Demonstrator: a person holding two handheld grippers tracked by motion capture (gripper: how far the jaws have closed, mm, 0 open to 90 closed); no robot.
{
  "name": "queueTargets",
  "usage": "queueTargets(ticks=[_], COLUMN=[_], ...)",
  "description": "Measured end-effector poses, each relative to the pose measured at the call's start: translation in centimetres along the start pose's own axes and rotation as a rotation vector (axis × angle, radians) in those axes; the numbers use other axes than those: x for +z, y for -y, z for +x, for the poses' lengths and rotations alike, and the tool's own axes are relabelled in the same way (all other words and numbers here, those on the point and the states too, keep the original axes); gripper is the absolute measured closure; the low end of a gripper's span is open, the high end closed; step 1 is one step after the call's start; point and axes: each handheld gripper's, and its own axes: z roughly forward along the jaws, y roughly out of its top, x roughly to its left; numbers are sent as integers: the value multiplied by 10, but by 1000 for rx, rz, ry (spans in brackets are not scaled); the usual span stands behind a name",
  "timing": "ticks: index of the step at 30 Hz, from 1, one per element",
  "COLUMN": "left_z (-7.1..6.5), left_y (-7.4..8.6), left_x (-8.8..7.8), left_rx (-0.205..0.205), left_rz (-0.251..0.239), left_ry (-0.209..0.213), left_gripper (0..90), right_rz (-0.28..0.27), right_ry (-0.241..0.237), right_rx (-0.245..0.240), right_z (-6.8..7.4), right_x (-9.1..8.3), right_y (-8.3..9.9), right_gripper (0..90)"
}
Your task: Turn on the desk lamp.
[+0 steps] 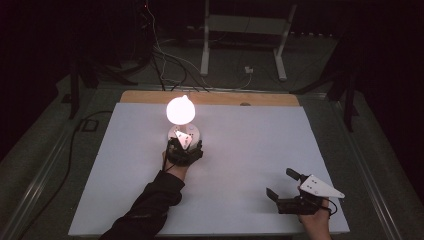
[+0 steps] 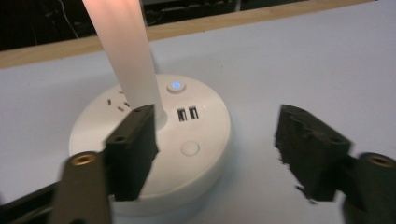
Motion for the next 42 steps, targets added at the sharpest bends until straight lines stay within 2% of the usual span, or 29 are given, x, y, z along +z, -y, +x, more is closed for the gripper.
queueTargets(ticks=[2,3,4,9,17,21,29,36,42], left_z=[-1,-2,-2,-3,-1,2,16,27,38], left_y=[0,0,-1,-6,-11,-15,-13,-6,2], left_x=[-1,-2,-3,-10,-28,-38,-58,-73,-84], left_rx=[-3,-5,-1,-8,0,23,64,106,126], left_rz=[18,14,13,13,30,32,52,47,50], left_ry=[27,23,37,84,231,309,419,477,486], left_gripper=[201,163,158,22,3,3,3,3,3], right_rz=[4,3,2,2,1,3,5,9,12], right_ry=[-1,-2,-3,-4,-1,-3,-2,1,-1], right_rx=[0,-1,0,0,4,2,2,2,4], right_z=[0,0,0,0,-1,0,0,1,0], right_x=[0,0,0,0,1,1,2,2,2], right_y=[0,0,0,0,0,1,0,1,1], right_gripper=[0,0,0,0,0,0,0,0,0])
